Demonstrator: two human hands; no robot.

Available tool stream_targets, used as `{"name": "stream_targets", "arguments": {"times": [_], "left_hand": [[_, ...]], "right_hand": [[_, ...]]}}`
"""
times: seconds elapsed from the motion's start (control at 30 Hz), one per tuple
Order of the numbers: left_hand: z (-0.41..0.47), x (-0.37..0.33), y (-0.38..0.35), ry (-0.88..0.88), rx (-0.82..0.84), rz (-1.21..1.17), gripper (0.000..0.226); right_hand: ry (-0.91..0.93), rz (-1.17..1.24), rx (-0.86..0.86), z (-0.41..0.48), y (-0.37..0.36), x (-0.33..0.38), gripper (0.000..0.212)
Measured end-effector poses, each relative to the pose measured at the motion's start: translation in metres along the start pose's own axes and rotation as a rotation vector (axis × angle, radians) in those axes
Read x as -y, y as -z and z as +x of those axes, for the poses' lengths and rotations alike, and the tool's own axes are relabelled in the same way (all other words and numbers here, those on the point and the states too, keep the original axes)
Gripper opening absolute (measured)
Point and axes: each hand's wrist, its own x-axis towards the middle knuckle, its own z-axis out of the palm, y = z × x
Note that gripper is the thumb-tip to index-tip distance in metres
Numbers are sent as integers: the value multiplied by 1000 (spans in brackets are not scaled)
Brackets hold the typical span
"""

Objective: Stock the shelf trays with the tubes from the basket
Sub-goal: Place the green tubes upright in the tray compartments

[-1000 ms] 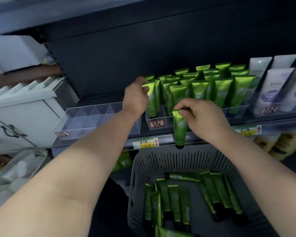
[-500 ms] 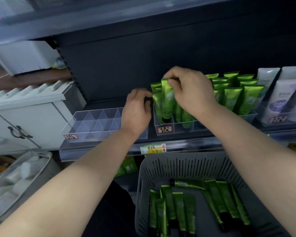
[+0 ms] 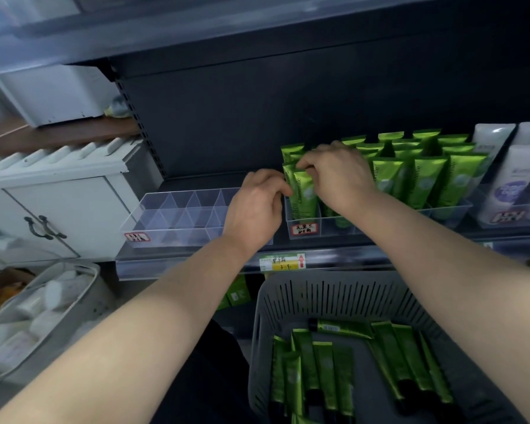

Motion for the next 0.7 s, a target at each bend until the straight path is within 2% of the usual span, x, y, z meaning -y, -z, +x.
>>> {"name": "stream_targets", "arguments": {"times": [0.17,0.33,0.5,0.7], "left_hand": [[-13,-2,-7,-7,37,-16,23],[-33,-5,-12,4,87,-17,25],[-63,-8,-18,-16,197,-9,25],[-103,-14,-37,48,359,24,26]], "right_hand": [[76,41,-123,-18,1,-5,30],[96,64,-134,-57,4,-14,23],[65,52,-27,-117,-11,-33,25],[-82,-86,277,-186,-32,-58,34]]}}
